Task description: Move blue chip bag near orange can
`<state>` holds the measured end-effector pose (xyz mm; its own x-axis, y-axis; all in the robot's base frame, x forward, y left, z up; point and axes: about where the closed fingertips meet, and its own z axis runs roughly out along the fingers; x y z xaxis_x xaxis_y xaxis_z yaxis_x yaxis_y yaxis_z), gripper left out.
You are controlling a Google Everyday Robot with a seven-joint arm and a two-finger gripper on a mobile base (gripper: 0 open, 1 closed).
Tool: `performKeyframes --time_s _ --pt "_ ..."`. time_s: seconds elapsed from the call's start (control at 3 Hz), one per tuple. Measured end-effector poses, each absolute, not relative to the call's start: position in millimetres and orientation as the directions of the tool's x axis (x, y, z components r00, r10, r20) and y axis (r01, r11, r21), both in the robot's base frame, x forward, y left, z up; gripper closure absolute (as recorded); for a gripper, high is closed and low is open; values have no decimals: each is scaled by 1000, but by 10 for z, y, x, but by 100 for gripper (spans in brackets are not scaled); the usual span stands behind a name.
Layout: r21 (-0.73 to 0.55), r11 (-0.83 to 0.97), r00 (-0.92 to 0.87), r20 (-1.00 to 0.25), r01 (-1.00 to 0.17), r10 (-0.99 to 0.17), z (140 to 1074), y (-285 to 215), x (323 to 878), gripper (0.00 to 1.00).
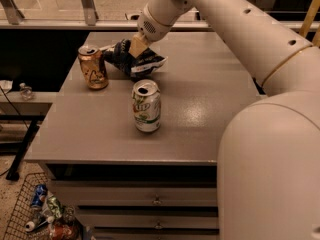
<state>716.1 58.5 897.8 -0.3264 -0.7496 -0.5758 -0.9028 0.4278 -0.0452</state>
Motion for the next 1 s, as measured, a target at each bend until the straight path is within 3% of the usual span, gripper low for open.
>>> performKeyframes --time_s 0.67,1.0 --pt "-39 422 -327 -571 -906 -753 8920 625 7162 18" --pt "-35 420 -327 -569 -907 -755 8891 645 7162 0"
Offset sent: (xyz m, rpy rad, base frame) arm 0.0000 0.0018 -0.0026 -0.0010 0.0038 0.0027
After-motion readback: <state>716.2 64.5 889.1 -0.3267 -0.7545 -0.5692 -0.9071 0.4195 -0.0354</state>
